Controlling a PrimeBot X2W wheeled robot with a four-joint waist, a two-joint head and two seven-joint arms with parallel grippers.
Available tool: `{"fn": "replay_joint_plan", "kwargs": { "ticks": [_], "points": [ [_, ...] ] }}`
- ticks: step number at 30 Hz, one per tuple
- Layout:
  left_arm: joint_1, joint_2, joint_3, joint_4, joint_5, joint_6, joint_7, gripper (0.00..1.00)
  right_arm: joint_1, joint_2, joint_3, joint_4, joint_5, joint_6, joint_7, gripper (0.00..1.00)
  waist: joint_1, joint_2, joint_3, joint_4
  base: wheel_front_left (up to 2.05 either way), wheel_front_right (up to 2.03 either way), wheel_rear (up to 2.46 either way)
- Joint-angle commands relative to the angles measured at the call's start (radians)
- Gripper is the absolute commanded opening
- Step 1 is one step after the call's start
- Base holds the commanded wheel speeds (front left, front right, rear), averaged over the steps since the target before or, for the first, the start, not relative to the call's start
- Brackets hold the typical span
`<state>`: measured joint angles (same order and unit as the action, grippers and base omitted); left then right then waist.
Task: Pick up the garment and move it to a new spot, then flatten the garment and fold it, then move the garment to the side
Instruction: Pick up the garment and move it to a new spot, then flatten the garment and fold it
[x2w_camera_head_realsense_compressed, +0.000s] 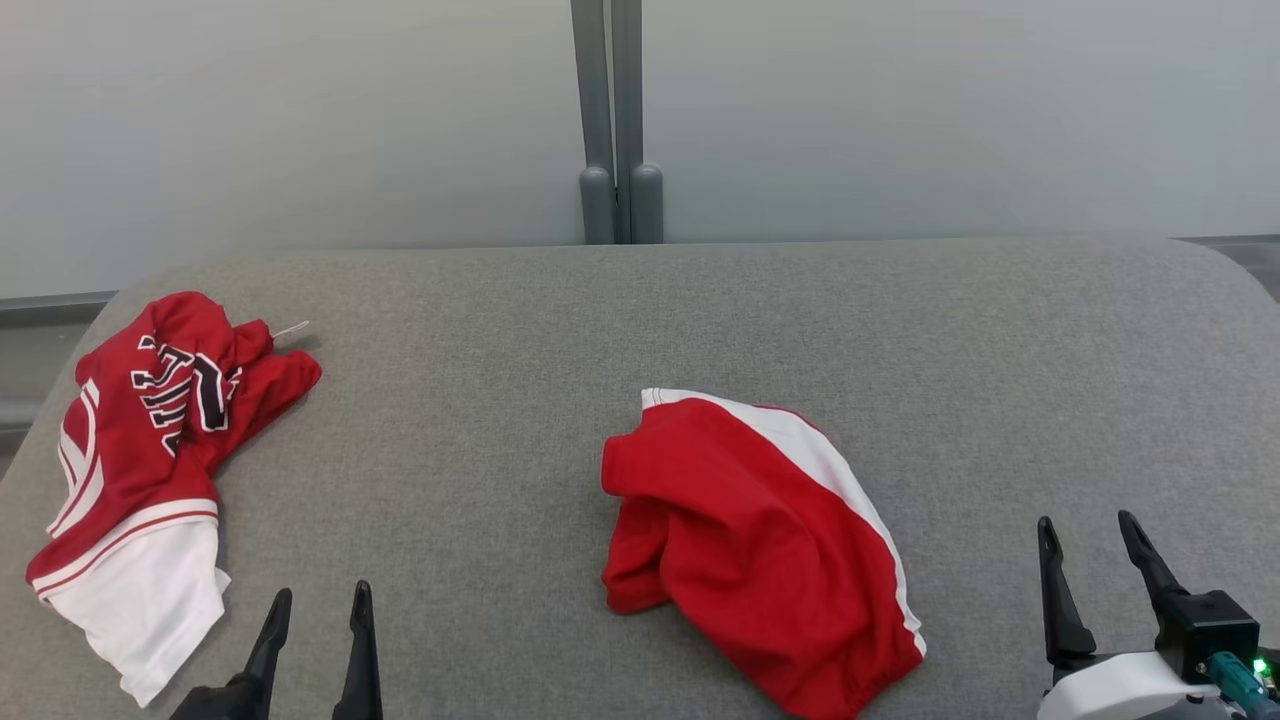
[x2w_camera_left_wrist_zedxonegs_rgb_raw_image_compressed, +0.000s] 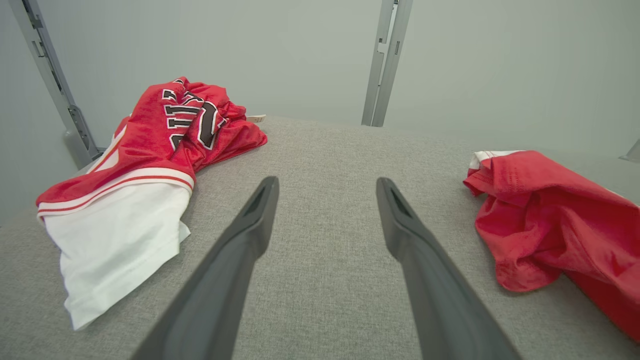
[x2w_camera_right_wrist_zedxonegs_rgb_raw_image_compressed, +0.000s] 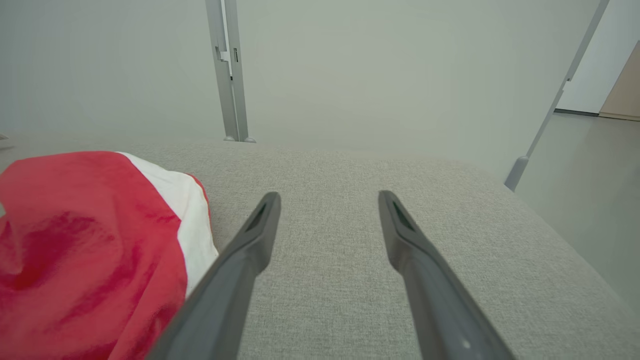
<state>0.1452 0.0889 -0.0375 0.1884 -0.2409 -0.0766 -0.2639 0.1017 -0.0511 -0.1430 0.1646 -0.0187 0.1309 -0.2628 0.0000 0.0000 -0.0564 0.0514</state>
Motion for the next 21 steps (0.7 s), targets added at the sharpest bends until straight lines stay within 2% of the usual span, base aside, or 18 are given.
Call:
{"fn": "replay_joint_plan", "kwargs": {
  "ticks": [1, 7, 21],
  "points": [
    [0.009, -0.004, 0.016, 0.0, 0.013, -0.011, -0.001, 1.0, 0.004, -0.001, 0.0, 0.005, -0.007, 0.0, -0.003, 1.0, 0.0, 0.0, -0.003, -0.006, 0.0, 0.0, 0.0],
    [0.003, -0.025, 0.049, -0.001, 0.037, -0.036, -0.001, 1.0, 0.003, 0.0, 0.015, 0.016, 0.001, 0.0, -0.003, 1.0, 0.0, 0.0, -0.006, -0.03, 0.0, 0.0, 0.0],
    [-0.016, -0.036, 0.062, 0.033, 0.069, -0.054, -0.001, 1.0, -0.013, 0.0, 0.028, 0.026, 0.01, 0.0, -0.003, 1.0, 0.0, 0.0, -0.002, -0.063, 0.0, 0.0, 0.0]
  ]
}}
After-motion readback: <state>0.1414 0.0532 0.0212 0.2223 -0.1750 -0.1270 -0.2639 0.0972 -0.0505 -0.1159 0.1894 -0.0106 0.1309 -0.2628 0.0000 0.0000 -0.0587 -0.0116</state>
